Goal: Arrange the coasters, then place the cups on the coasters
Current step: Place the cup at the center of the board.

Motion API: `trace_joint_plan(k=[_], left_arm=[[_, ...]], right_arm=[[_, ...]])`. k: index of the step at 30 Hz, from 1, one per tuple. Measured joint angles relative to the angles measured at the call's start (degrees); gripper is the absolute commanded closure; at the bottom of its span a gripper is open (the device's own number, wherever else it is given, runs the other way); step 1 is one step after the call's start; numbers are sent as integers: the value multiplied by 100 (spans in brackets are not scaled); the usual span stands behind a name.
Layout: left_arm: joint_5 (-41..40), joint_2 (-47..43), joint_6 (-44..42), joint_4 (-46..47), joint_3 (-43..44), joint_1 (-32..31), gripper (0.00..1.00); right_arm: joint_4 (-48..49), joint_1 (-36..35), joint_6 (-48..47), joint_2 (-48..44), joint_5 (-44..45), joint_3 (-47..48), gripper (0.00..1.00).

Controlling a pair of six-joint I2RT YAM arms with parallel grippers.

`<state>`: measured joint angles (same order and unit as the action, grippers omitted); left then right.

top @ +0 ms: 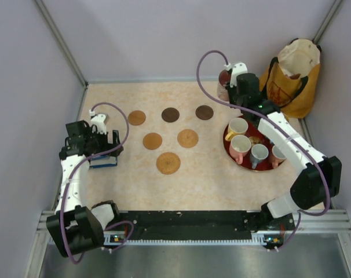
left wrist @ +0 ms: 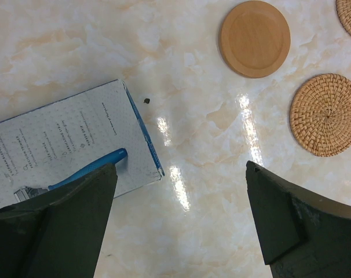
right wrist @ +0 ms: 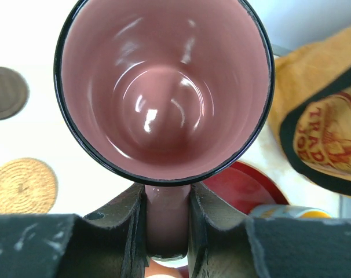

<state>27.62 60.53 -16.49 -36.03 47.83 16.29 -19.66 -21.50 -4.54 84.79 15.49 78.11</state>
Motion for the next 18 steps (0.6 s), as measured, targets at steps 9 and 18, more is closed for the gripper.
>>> trace_joint_plan(k=[9, 18], left_arm=[[2, -4, 0, 2, -2, 72, 4], [2, -4, 0, 2, -28, 107, 4]], right_arm=[[-4, -385, 4, -221, -208, -31, 100], [20, -629, 0, -780, -680, -960, 100]])
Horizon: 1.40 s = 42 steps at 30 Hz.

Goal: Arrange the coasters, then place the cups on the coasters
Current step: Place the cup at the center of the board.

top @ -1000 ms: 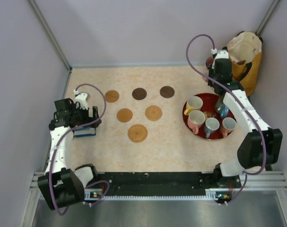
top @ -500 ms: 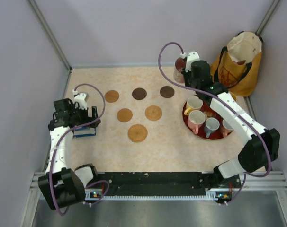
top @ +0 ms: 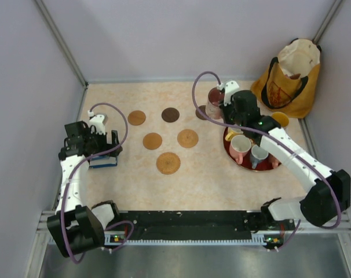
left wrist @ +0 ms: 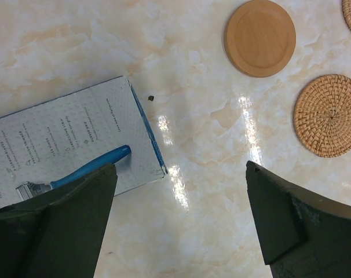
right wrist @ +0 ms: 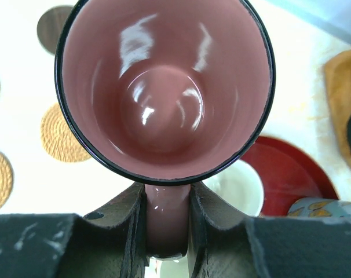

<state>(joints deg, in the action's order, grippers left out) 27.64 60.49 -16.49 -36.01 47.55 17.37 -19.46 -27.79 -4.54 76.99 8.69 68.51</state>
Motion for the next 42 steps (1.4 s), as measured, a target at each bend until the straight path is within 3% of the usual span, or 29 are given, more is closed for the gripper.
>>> trace_joint_plan(k=[16, 28, 30, 34, 37, 42], left_arm=[[0, 0, 0, 0, 0, 26, 4], [4, -61, 0, 0, -7, 76, 4], [4, -68, 0, 0, -7, 76, 4], [13, -68, 0, 0, -9, 81, 4], [48, -68, 0, 0, -9, 85, 4], [109, -68, -2, 0, -9, 87, 4]], right_arm=[[109, -575, -634, -1314, -1377, -2782, 100], [518, -708, -874, -1274, -1797, -3303, 99], [533, -708, -918, -1224, -1808, -3303, 94], [525, -721, -1012, -1167, -1803, -3303, 74], [518, -774, -1115, -1167, -1775, -3303, 51], [586, -807, -1259, -1174, -1762, -3283, 34]])
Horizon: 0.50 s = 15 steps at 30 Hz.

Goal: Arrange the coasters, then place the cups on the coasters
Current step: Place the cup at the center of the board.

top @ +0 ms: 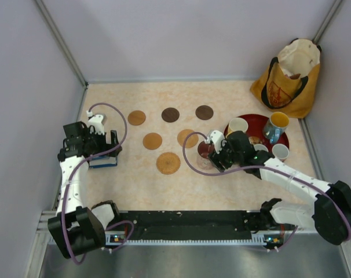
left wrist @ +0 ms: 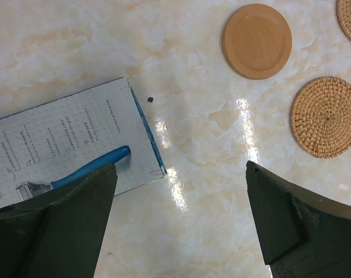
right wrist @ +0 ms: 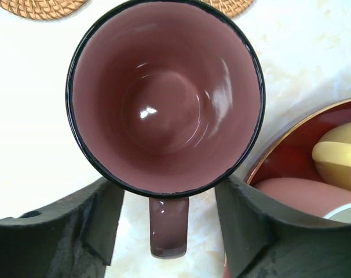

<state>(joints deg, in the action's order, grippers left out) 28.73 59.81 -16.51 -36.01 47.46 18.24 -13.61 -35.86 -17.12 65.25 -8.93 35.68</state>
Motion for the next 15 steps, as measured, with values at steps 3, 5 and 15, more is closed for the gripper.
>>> trace_joint_plan(k=[3, 5, 15], left_arm=[[20, 0, 0, 0, 0, 0, 4], [22, 0, 0, 0, 0, 0, 4], [35, -2, 0, 0, 0, 9, 4]], right_arm=[[13, -2, -35, -42, -2, 13, 28], [-136, -2, -42, -136, -22, 94, 24], [-785, 0, -79, -1449, 372, 605, 12]])
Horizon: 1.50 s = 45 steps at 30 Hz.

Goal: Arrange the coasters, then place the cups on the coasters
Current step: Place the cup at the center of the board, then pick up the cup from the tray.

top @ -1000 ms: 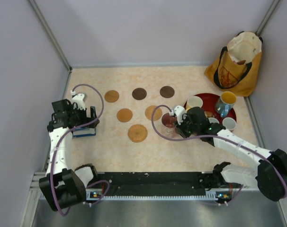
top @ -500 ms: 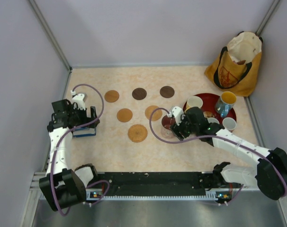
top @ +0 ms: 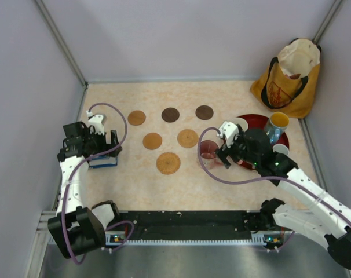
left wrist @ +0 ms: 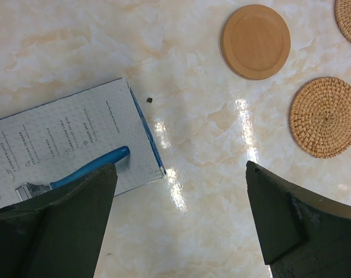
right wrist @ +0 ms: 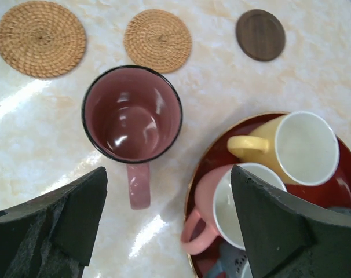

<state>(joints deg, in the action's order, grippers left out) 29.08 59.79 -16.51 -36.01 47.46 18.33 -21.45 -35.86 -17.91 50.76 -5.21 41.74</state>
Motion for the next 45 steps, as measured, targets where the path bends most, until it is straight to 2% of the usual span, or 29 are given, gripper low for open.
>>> trace_joint_plan(k=[8, 16, 26, 34, 45], left_arm=[[2, -4, 0, 0, 0, 2, 4], [0, -4, 2, 0, -2, 2, 4], [-17, -42, 2, 0, -2, 42, 4], [-15, -66, 2, 0, -2, 57, 4], [-17, -66, 2, 0, -2, 68, 4]], right_arm=[[-555, 404, 11, -634, 1027, -4, 11], [-1215, 1528, -74, -1113, 1368, -92, 12], [-1556, 1899, -472, -501, 1226, -201, 13], [-1759, 2474, -713, -214, 951, -332, 13], [-1567, 2546, -625, 212, 977, -435, 15]])
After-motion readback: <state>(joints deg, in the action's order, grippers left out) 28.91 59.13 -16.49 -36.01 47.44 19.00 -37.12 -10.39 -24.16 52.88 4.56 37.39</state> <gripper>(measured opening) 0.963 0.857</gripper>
